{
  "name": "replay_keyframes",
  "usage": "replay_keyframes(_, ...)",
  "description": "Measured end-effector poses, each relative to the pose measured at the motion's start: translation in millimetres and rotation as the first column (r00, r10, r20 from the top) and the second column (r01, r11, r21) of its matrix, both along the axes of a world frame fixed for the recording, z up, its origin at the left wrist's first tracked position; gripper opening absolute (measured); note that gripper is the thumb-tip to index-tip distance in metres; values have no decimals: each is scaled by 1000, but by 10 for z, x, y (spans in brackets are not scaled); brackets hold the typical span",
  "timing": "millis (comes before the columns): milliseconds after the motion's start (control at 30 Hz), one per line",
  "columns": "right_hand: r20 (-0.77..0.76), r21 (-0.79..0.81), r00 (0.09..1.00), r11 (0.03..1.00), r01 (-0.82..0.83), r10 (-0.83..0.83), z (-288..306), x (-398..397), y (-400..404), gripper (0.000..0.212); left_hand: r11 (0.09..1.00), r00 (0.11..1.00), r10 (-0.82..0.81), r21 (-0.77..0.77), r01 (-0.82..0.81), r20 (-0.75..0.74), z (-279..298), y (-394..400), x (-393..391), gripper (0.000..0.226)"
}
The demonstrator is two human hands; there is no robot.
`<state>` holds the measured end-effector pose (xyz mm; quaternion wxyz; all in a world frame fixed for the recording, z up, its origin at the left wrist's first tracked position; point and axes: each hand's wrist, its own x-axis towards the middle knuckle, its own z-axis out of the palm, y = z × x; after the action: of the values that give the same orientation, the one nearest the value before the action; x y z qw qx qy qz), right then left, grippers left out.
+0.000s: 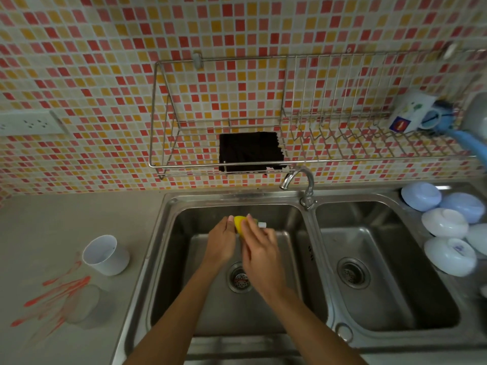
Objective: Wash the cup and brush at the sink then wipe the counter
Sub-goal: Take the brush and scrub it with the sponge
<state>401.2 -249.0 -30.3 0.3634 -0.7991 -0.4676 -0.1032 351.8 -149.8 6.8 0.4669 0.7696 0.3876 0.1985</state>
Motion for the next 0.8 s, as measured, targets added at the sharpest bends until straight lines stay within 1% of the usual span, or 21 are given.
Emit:
replay_keyframes(33, -22, -2, 999, 1000, 26, -26, -8, 73, -22, 42, 1000, 1000, -5, 8, 5, -8, -15, -30, 17, 35)
replay_keyframes(100, -159, 0, 972, 984, 176, -174, -32, 250, -77, 40, 999, 1000, -18, 43, 19, -15, -49, -97, 63, 34)
replay_keyframes(133, -199, -3, 954, 974, 227, -223, -41, 310, -106, 39, 998, 1000, -24, 55, 25, -13, -69, -129, 97, 35)
replay_keyframes(167, -189, -7, 956, 974, 228, -226, -39, 320, -121, 38, 998, 999, -35, 58, 35, -14, -87, -150, 134, 35)
replay_keyframes(267, -4, -29, 996, 996, 86, -86, -48, 261, -131, 40, 996, 997, -76, 37, 76, 17, -154, -162, 232, 36)
replay_keyframes(300, 24, -36, 997, 997, 72, -71, -53, 313, -132, 40, 995, 996, -89, 37, 88, 25, -176, -158, 255, 36)
replay_keyframes(367, -16, -48, 990, 989, 141, -142, -68, 476, -123, 39, 993, 995, -99, 59, 98, 4, -209, -158, 302, 35)
replay_keyframes(400, -34, -51, 981, 980, 191, -193, -78, 541, -112, 40, 994, 996, -91, 54, 91, -5, -221, -156, 333, 35)
replay_keyframes(433, -30, -57, 978, 978, 203, -205, -82, 564, -91, 41, 997, 997, -74, 25, 74, 4, -237, -143, 371, 34)
replay_keyframes(500, 37, -82, 990, 987, 136, -133, -86, 519, -40, 44, 997, 999, -31, -64, 34, 45, -266, -97, 460, 34)
replay_keyframes(533, 75, -89, 993, 991, 99, -92, -107, 508, -32, 44, 995, 998, -17, -96, 22, 55, -269, -83, 497, 34)
replay_keyframes(567, 82, -91, 993, 992, 89, -82, -122, 540, -39, 43, 994, 998, -9, -106, 15, 59, -273, -78, 529, 35)
replay_keyframes(600, 40, -94, 993, 989, 113, -110, -149, 615, -55, 41, 995, 998, -3, -100, 10, 61, -277, -78, 554, 35)
replay_keyframes(633, -37, -90, 983, 980, 176, -180, -179, 703, -79, 38, 996, 998, 0, -88, 5, 58, -272, -85, 573, 36)
replay_keyframes(700, -166, -76, 936, 951, 301, -309, -264, 813, -133, 36, 997, 999, 17, -73, -14, 42, -267, -93, 614, 37)
replay_keyframes(733, -167, -66, 933, 948, 311, -318, -284, 784, -137, 38, 997, 999, 24, -73, -22, 37, -272, -83, 642, 37)
replay_keyframes(800, -92, -57, 964, 968, 243, -247, -279, 654, -119, 44, 998, 999, 28, -58, -26, 38, -292, -50, 702, 37)
